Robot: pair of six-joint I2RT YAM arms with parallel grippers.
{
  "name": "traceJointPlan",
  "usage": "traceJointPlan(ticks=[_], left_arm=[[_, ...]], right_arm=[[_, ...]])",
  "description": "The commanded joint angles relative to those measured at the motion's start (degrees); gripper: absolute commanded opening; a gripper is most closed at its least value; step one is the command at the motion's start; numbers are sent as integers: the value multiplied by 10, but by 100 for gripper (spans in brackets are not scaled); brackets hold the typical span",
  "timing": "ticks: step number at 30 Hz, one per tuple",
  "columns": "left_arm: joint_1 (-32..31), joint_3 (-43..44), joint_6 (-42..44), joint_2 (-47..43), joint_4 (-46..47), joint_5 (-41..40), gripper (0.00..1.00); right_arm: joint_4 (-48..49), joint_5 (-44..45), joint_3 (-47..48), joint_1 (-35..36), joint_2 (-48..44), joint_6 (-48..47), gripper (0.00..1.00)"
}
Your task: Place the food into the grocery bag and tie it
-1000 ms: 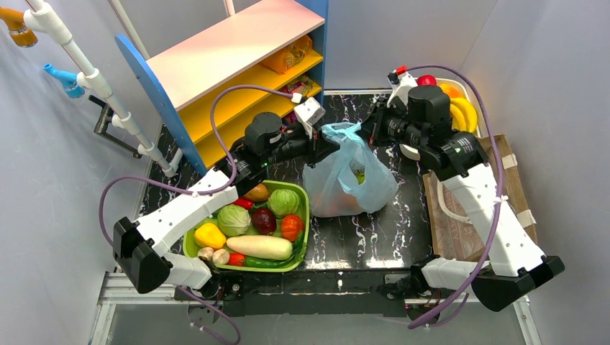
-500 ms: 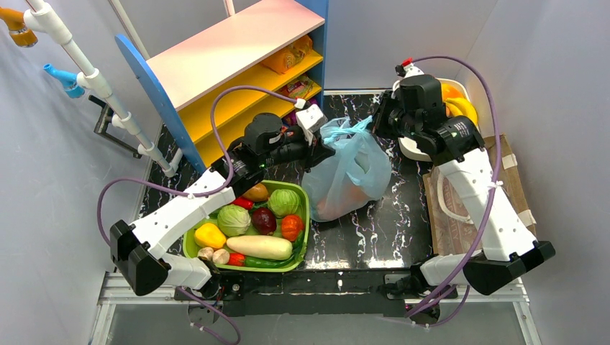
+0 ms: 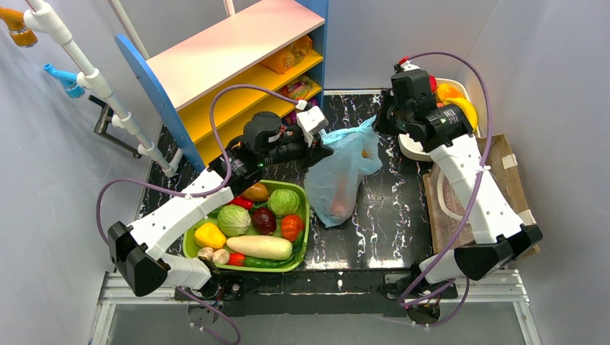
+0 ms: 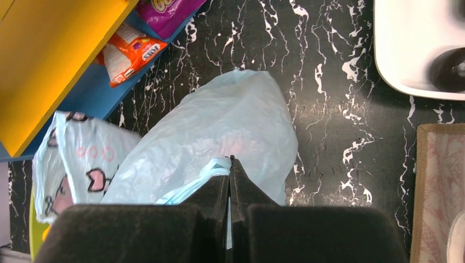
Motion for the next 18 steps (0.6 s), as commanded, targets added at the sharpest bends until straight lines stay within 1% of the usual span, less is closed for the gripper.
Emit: traceJointPlan(ticks=[1, 4, 7, 12, 18], left_arm=[[9, 6, 12, -48, -22, 1, 0], [14, -16, 3, -59, -11, -9, 0], [20, -48, -9, -78, 2, -18, 0], [30, -127, -25, -129, 17, -17, 0], [33, -231, -32, -196, 41, -31, 0]], right_arm=[[4, 47, 44, -39, 12, -24, 1], [-5, 38, 42, -61, 22, -22, 1], [0, 18, 15, -92, 24, -16, 1], [22, -24, -71, -145, 19, -12, 1], [59, -32, -180, -162, 10, -11, 1]])
